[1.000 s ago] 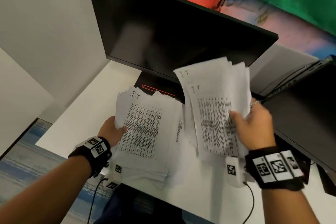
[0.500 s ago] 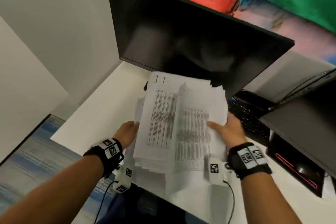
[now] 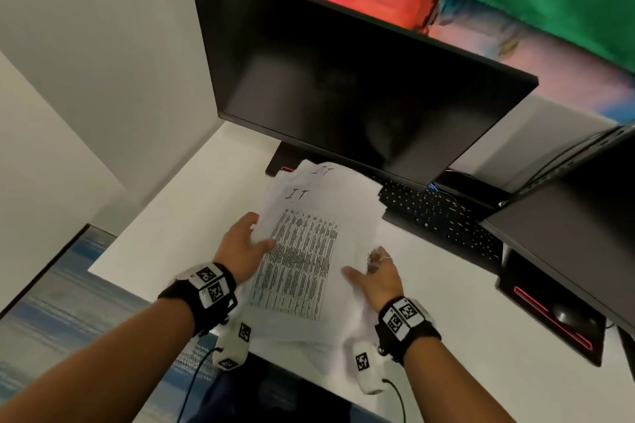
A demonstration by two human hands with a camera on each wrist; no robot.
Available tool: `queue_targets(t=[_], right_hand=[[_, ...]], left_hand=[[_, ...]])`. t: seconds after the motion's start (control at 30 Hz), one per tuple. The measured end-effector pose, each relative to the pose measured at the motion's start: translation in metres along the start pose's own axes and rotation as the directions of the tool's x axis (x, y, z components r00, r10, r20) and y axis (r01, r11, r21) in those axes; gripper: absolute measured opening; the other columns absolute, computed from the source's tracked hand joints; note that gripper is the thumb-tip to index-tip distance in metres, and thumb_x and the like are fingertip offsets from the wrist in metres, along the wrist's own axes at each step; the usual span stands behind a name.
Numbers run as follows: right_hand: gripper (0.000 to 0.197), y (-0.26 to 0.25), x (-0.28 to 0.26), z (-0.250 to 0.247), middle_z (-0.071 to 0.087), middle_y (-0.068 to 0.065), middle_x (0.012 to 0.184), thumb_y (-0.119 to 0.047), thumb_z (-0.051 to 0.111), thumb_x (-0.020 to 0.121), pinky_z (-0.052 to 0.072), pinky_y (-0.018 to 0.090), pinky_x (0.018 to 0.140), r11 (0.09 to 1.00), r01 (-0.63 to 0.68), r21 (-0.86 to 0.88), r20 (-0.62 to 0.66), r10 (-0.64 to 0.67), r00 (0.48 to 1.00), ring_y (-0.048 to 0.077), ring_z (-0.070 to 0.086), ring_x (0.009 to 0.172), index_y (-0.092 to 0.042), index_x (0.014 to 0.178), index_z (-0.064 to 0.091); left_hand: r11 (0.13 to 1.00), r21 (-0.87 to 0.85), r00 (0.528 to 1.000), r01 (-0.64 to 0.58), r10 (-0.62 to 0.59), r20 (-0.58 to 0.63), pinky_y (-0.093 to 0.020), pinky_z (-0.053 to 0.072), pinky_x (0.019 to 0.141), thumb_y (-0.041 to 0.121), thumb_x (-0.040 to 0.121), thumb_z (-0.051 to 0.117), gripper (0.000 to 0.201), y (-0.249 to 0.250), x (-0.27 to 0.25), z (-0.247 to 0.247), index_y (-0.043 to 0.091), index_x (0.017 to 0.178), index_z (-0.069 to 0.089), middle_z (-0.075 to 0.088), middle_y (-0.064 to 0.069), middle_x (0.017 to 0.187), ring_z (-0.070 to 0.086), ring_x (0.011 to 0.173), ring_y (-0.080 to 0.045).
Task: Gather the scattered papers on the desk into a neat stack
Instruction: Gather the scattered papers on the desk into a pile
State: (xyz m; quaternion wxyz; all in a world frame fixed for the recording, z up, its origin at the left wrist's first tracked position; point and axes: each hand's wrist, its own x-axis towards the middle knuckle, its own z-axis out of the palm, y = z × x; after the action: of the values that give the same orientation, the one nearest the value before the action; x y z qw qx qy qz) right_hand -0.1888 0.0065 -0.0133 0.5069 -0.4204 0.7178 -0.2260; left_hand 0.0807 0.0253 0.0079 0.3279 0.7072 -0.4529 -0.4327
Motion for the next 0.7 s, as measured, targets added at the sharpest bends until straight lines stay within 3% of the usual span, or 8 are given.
queue_targets(t=[0.1, 0.2, 0.3, 0.4, 0.47, 0.53, 0.63, 0.7], right_hand=[[0.098, -0.036, -0.009, -0.023, 0.053, 0.011, 0.14, -0.013, 0.091, 0.061, 0.043, 0.042, 0.108, 0.977, 0.074, 0.197, -0.016, -0.073, 0.997, 0.026, 0.054, 0.128, -0.015, 0.144, 0.039], [0.059, -0.076, -0.026, -0.046, 0.075, 0.008, 0.1, -0.026, 0.093, 0.051, 0.059, 0.044, 0.084, 0.922, 0.274, 0.272, -0.164, -0.236, 0.958, 0.026, 0.073, 0.092, -0.016, 0.101, 0.064], [0.034, -0.1, -0.047, -0.059, 0.077, 0.003, 0.09, -0.009, 0.089, 0.062, 0.06, 0.036, 0.076, 0.806, 0.474, 0.355, -0.263, -0.401, 0.878, 0.021, 0.075, 0.085, -0.016, 0.09, 0.071], [0.051, -0.107, -0.06, -0.061, 0.074, 0.005, 0.101, -0.004, 0.088, 0.057, 0.06, 0.034, 0.078, 0.726, 0.554, 0.408, -0.306, -0.463, 0.832, 0.02, 0.073, 0.092, -0.013, 0.102, 0.067], [0.066, -0.101, -0.058, -0.057, 0.07, 0.004, 0.111, -0.002, 0.089, 0.054, 0.06, 0.031, 0.079, 0.717, 0.553, 0.425, -0.298, -0.467, 0.833, 0.015, 0.07, 0.099, -0.018, 0.113, 0.064], [0.078, -0.092, -0.054, -0.051, 0.066, -0.003, 0.116, 0.007, 0.087, 0.058, 0.058, 0.023, 0.079, 0.731, 0.531, 0.428, -0.283, -0.45, 0.847, 0.006, 0.067, 0.101, -0.022, 0.125, 0.059], [0.064, -0.083, -0.051, -0.044, 0.07, -0.003, 0.106, 0.003, 0.088, 0.059, 0.06, 0.029, 0.082, 0.792, 0.454, 0.407, -0.28, -0.365, 0.888, 0.015, 0.068, 0.101, -0.019, 0.114, 0.064], [0.05, -0.083, -0.053, -0.048, 0.074, -0.005, 0.096, 0.001, 0.088, 0.06, 0.059, 0.028, 0.079, 0.801, 0.455, 0.39, -0.294, -0.36, 0.885, 0.018, 0.071, 0.099, -0.024, 0.098, 0.068]], left_hand=[[0.956, -0.252, 0.986, -0.151, 0.164, 0.033, -0.051, 0.057, 0.086, 0.027, 0.082, 0.077, 0.041, 0.033, -0.012, -0.022, 0.018, 0.117, 0.058, 0.074, -0.004, 0.106, 0.073, 0.093, -0.022], [0.905, -0.275, 0.944, -0.325, 0.326, -0.042, -0.026, 0.054, 0.091, 0.021, 0.085, 0.075, 0.043, 0.075, -0.022, -0.037, 0.005, 0.121, 0.058, 0.073, 0.0, 0.107, 0.069, 0.101, -0.006], [0.876, -0.175, 0.892, -0.45, 0.434, -0.126, 0.002, 0.04, 0.064, 0.006, 0.091, 0.063, 0.016, 0.102, -0.034, -0.039, -0.002, 0.081, 0.053, 0.059, 0.015, 0.065, 0.062, 0.062, 0.007], [0.872, -0.188, 0.892, -0.452, 0.435, -0.123, 0.0, 0.036, 0.05, 0.012, 0.09, 0.063, 0.026, 0.102, -0.037, -0.031, 0.001, 0.072, 0.047, 0.055, 0.012, 0.045, 0.054, 0.044, 0.007], [0.866, -0.279, 0.91, -0.415, 0.402, -0.106, -0.008, 0.05, 0.07, 0.024, 0.087, 0.071, 0.031, 0.091, -0.034, -0.027, 0.0, 0.103, 0.062, 0.072, 0.008, 0.078, 0.067, 0.071, 0.006], [0.875, -0.28, 0.919, -0.394, 0.385, -0.091, -0.036, 0.053, 0.094, 0.037, 0.085, 0.074, 0.039, 0.083, -0.033, -0.02, 0.032, 0.122, 0.064, 0.071, 0.004, 0.113, 0.067, 0.105, -0.007], [0.9, -0.266, 0.938, -0.346, 0.332, -0.099, -0.025, 0.053, 0.081, 0.027, 0.085, 0.076, 0.031, 0.078, -0.033, -0.013, 0.031, 0.114, 0.069, 0.075, 0.02, 0.082, 0.067, 0.073, 0.007], [0.894, -0.24, 0.926, -0.377, 0.359, -0.118, -0.025, 0.057, 0.078, 0.027, 0.08, 0.077, 0.035, 0.085, -0.035, -0.017, 0.02, 0.114, 0.071, 0.076, 0.022, 0.087, 0.07, 0.077, 0.004]])
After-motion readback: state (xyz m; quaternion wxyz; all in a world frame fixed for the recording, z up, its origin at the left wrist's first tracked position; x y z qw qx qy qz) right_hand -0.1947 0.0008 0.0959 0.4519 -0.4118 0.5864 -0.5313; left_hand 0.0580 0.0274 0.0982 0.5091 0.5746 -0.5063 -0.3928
